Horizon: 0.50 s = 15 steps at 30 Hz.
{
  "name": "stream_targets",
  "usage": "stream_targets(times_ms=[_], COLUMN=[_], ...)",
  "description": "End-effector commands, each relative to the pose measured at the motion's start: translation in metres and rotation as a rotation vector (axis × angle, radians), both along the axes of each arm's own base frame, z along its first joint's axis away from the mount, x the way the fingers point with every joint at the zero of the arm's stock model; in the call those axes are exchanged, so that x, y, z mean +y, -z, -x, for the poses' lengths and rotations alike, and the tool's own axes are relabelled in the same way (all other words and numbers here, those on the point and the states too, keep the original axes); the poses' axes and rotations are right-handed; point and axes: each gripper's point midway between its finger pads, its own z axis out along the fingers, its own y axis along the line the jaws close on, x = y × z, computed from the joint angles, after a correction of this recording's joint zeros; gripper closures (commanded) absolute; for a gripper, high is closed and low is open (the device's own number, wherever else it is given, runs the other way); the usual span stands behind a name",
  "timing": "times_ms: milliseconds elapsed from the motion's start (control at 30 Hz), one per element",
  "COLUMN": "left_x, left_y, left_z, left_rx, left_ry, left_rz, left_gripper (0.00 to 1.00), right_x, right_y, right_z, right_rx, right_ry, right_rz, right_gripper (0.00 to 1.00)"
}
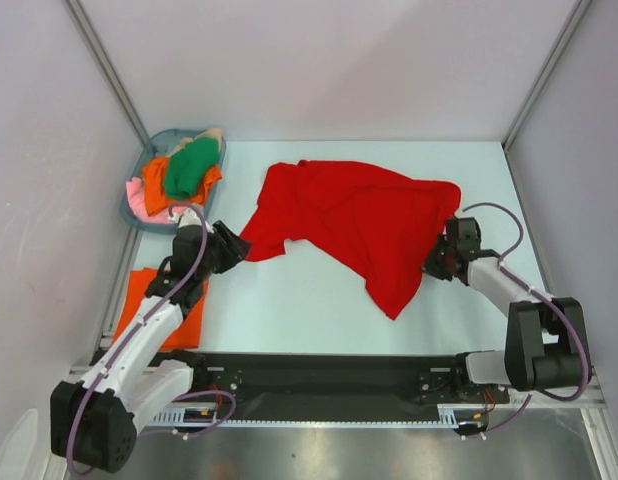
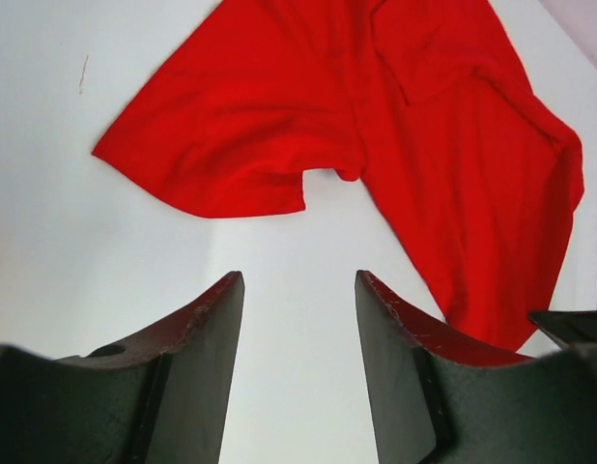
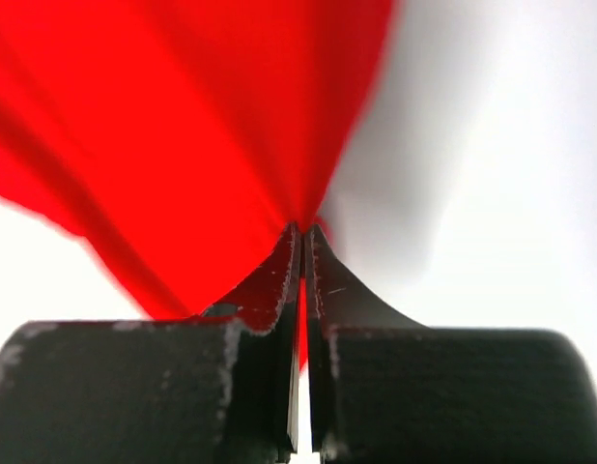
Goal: Fold and stack the t-shirts
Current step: Flatten the tshirt out
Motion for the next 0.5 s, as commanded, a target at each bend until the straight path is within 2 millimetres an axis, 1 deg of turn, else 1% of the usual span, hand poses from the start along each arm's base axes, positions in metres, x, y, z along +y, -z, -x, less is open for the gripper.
stream_targets(times_ms=[0, 33, 67, 100, 133, 167, 200, 233, 267, 300, 333, 367, 400, 433, 467], left_x=[0.0, 0.0, 0.0, 0.0, 0.0, 0.0, -0.002, -0.004, -0.005, -0.007, -0.011, -0.013, -0.016, -0.024, -0.035], left_y=[-0.029, -0.031, -0.034, -0.033, -0.033, -0.033, -0.033, -0.034, -0.034, -0.035, -0.036, -0.038, -0.039, -0.042, -0.044], left_z=[0.0, 0.0, 0.0, 0.0, 0.001, 0.001, 0.001, 0.002, 0.002, 0.002, 0.003, 0.002, 0.003, 0.0, 0.004], left_rx=[-0.058, -0.063, -0.069, -0.067, -0.065, -0.064, -0.062, -0.06, -0.058, -0.059, -0.06, -0.067, -0.076, -0.099, -0.105], left_ry=[0.026, 0.027, 0.027, 0.027, 0.025, 0.024, 0.03, 0.041, 0.051, 0.063, 0.089, 0.102, 0.129, 0.17, 0.24], left_rz=[-0.025, -0.026, -0.024, -0.024, -0.021, -0.02, -0.015, -0.009, -0.006, -0.009, -0.002, 0.002, -0.002, 0.006, 0.029], left_gripper=[0.44, 0.44, 0.44, 0.44, 0.44, 0.44, 0.44, 0.44, 0.44, 0.43, 0.44, 0.43, 0.42, 0.4, 0.38], right_x=[0.027, 0.048, 0.062, 0.072, 0.09, 0.11, 0.131, 0.142, 0.146, 0.147, 0.142, 0.136, 0.121, 0.109, 0.101], right_y=[-0.024, -0.036, -0.029, -0.043, -0.037, -0.054, -0.066, -0.068, -0.078, -0.084, -0.093, -0.094, -0.084, -0.079, -0.079], right_z=[-0.011, -0.023, -0.03, -0.04, -0.044, -0.059, -0.063, -0.067, -0.071, -0.072, -0.072, -0.071, -0.062, -0.058, -0.05], right_rx=[-0.012, -0.04, -0.008, -0.043, -0.01, -0.047, -0.049, -0.044, -0.066, -0.085, -0.123, -0.141, -0.121, -0.133, -0.137], right_ry=[-0.063, -0.104, -0.115, -0.122, -0.163, -0.199, -0.242, -0.266, -0.28, -0.291, -0.311, -0.315, -0.307, -0.347, -0.357], right_rz=[0.027, -0.001, -0.041, -0.058, -0.108, -0.158, -0.271, -0.33, -0.375, -0.397, -0.378, -0.349, -0.307, -0.245, -0.212], right_gripper=[1.0, 0.98, 0.97, 0.96, 0.93, 0.91, 0.88, 0.84, 0.81, 0.78, 0.63, 0.54, 0.47, 0.38, 0.37])
